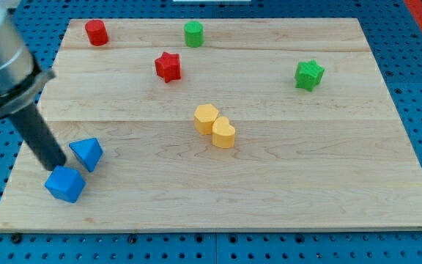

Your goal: Push the blue cube up and right a bit

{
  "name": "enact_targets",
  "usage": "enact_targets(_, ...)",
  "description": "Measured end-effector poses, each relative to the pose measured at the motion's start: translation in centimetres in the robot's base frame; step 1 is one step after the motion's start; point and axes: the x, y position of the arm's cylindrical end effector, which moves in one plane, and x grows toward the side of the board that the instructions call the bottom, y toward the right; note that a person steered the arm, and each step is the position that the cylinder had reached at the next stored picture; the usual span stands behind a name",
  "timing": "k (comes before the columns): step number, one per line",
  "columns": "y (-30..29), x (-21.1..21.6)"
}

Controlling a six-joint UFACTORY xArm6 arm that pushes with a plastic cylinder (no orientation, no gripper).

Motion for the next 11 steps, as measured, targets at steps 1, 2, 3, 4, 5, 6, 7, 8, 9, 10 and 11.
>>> enact_targets(1, -4.0, 2.1)
enact_targets(2, -3.9, 6.9)
enact_targets(3, 0.0, 7.9)
enact_targets(4, 5.1, 7.9)
enact_targets(5, 7.5, 7.5)
enact_targets(6, 7.9, 9.1)
enact_targets(7, 5.6, 9.1)
enact_targets(8, 1.7, 9.1)
enact_targets(9, -1.8, 9.1)
enact_targets(10, -3.3, 9.1)
enact_targets(11, -3.3, 9.0)
